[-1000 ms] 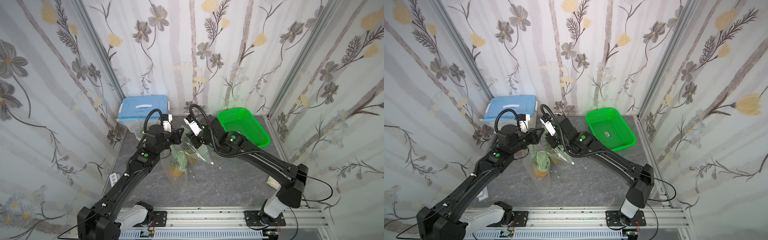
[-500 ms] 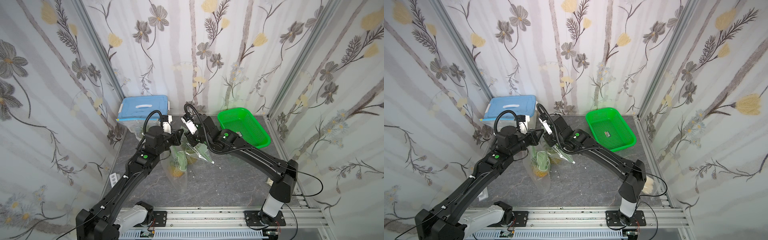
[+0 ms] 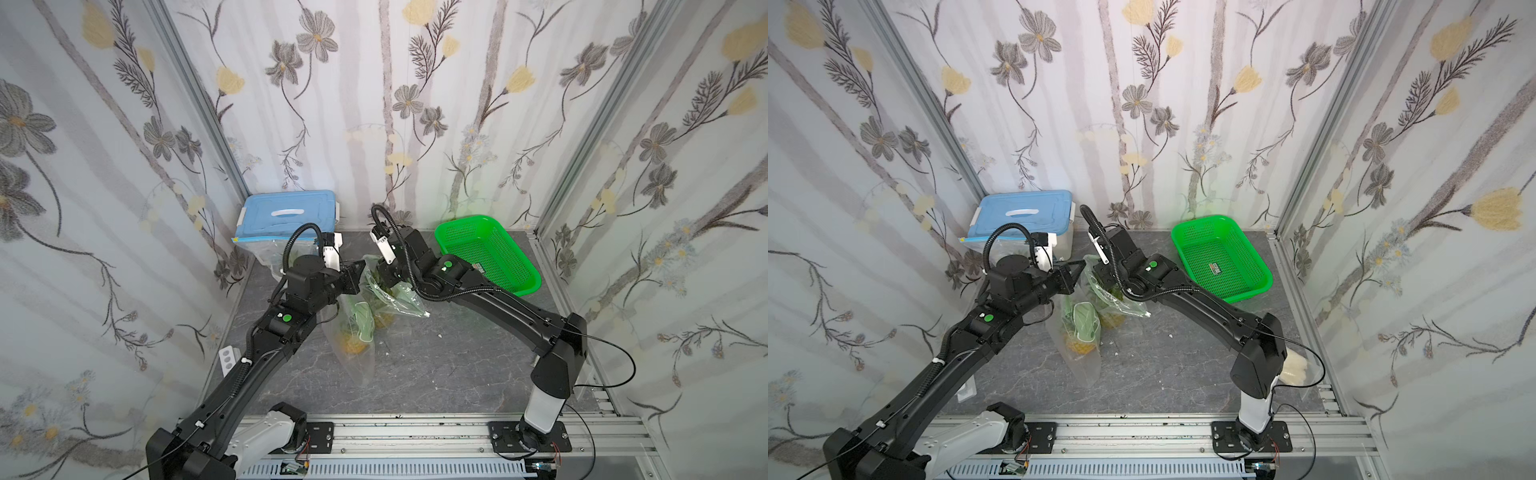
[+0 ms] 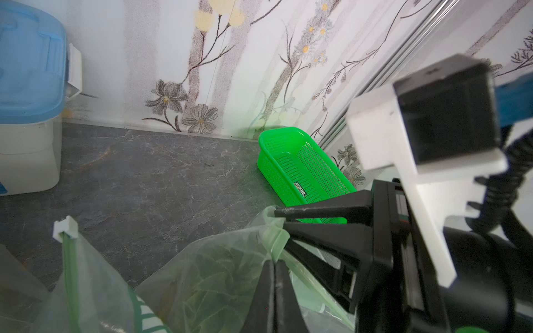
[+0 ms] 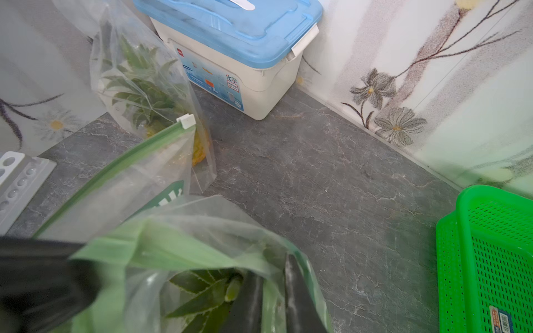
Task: Open the zip-top bag and take out the pineapple
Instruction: Open the zipper of the food storage bag at the center of the board.
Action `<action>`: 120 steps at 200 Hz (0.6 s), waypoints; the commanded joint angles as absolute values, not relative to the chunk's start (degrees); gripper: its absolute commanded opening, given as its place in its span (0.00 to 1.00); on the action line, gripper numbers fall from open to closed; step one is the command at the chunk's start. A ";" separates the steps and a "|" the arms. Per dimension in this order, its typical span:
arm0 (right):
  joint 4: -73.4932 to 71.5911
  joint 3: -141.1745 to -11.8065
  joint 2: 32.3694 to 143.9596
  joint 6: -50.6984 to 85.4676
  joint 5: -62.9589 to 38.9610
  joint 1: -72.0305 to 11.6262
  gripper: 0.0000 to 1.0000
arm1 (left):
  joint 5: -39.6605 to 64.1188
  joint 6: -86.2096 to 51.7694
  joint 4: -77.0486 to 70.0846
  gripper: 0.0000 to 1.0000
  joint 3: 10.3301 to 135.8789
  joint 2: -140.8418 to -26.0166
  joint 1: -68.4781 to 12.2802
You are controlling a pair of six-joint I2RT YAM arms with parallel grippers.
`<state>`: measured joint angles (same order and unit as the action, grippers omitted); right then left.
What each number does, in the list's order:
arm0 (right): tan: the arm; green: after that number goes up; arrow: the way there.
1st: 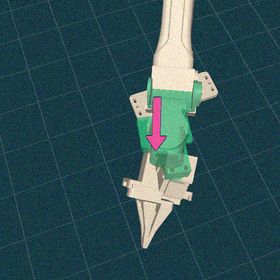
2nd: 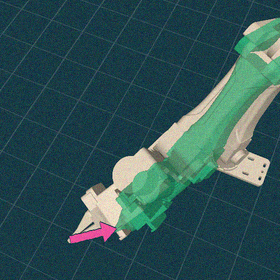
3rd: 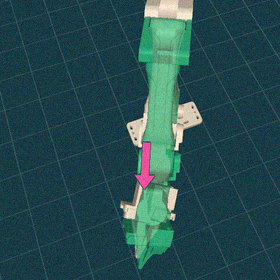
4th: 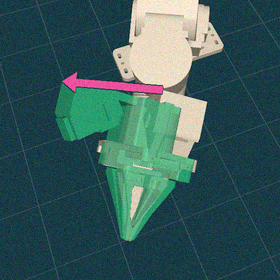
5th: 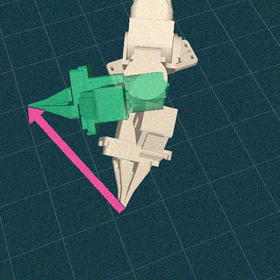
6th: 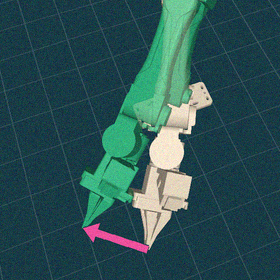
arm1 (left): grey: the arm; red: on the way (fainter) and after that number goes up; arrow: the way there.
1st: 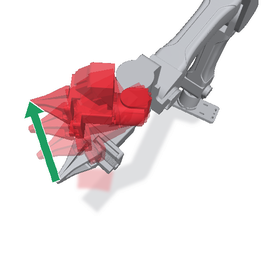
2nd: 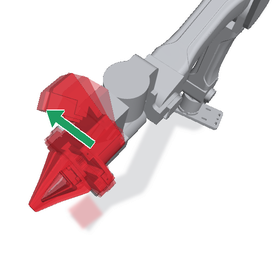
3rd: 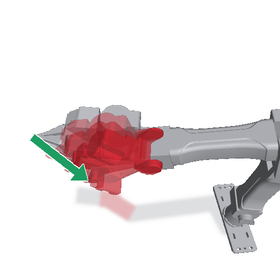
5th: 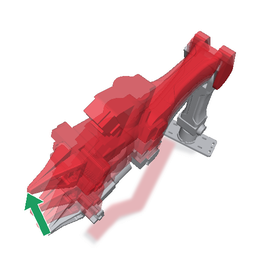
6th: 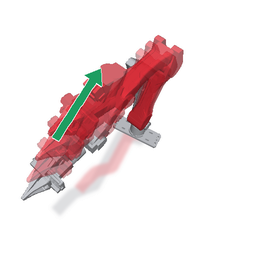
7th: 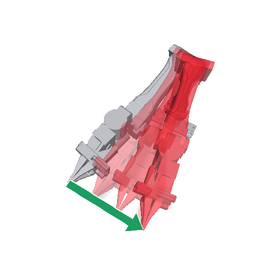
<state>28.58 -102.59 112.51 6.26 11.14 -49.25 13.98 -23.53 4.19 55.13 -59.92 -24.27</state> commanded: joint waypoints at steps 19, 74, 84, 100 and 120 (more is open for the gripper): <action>27.84 -103.07 112.46 5.19 13.34 -47.91 0.00 | 15.19 -21.84 4.36 0.00 54.76 -59.24 -24.17; 28.67 -103.65 111.76 3.00 12.76 -46.82 0.13 | 15.03 -21.66 5.68 0.00 55.11 -59.14 -24.17; 29.40 -103.02 110.62 3.58 12.39 -47.38 0.18 | 14.83 -21.88 5.26 0.00 55.11 -59.45 -24.17; 29.36 -100.34 107.15 4.27 12.69 -49.21 0.24 | 14.76 -21.88 4.85 0.00 55.11 -60.04 -24.17; 30.49 -98.18 103.17 6.33 12.78 -51.37 0.28 | 15.15 -21.97 4.10 0.00 55.09 -60.60 -24.14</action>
